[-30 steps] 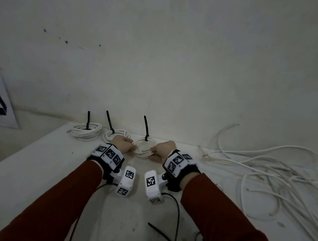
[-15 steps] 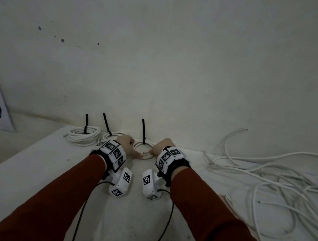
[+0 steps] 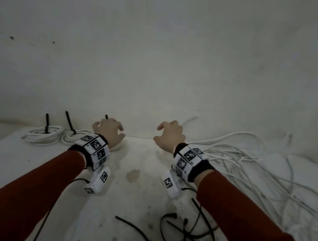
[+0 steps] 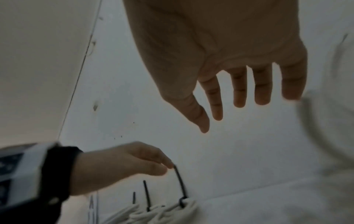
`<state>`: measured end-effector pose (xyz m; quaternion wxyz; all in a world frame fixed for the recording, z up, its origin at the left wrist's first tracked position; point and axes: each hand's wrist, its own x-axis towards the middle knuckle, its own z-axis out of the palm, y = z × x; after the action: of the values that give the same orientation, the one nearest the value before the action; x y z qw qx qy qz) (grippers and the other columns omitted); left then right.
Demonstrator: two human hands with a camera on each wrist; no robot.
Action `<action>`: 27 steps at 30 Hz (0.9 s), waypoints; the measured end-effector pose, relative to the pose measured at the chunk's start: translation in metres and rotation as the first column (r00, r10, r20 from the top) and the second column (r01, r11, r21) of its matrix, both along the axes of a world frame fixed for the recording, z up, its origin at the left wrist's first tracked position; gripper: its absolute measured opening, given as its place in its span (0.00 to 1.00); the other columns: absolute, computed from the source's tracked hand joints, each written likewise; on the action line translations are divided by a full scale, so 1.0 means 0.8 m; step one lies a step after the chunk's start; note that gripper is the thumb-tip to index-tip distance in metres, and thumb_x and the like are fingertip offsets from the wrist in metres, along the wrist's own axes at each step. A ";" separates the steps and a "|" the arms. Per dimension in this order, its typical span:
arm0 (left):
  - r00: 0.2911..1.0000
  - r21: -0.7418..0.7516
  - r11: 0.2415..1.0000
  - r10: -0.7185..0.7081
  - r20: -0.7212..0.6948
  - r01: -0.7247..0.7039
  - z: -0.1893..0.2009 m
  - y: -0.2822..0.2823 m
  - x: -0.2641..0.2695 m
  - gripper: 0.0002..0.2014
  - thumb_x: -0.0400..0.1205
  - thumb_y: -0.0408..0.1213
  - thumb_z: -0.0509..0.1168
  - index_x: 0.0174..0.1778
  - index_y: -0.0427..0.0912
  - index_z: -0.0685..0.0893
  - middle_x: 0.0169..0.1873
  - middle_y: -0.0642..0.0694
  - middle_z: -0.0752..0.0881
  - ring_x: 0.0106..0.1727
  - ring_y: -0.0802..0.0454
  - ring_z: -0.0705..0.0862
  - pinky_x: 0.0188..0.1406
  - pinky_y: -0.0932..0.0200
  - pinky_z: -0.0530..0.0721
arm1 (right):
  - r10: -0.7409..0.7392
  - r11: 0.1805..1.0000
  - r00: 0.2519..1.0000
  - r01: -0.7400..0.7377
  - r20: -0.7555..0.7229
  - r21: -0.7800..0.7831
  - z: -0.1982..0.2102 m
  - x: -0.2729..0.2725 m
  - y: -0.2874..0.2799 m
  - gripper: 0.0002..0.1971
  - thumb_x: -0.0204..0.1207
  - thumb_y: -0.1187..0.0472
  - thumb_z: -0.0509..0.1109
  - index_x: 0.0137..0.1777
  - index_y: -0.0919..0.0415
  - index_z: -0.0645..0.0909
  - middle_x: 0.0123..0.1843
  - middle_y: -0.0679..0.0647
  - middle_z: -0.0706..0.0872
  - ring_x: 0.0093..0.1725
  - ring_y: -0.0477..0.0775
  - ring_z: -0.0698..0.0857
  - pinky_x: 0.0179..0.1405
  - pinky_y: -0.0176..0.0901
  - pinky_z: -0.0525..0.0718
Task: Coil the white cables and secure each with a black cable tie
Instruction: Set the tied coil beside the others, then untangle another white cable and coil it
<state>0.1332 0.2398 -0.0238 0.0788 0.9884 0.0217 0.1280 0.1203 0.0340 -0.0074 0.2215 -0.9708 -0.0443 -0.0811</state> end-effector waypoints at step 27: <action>0.683 -0.655 0.224 -0.386 0.620 0.721 0.199 -0.202 -0.130 0.14 0.88 0.33 0.53 0.36 0.45 0.74 0.24 0.52 0.77 0.27 0.60 0.82 0.41 0.56 0.86 | 0.082 0.924 0.901 -0.229 0.426 0.306 0.156 -0.175 -0.247 0.15 0.81 0.52 0.66 0.35 0.55 0.83 0.27 0.53 0.75 0.24 0.45 0.74 0.25 0.33 0.76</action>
<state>0.0295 0.0780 0.1356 0.6111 0.7026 -0.2895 0.2218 -0.0200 -0.1637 0.1177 0.3819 -0.8709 -0.1527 -0.2689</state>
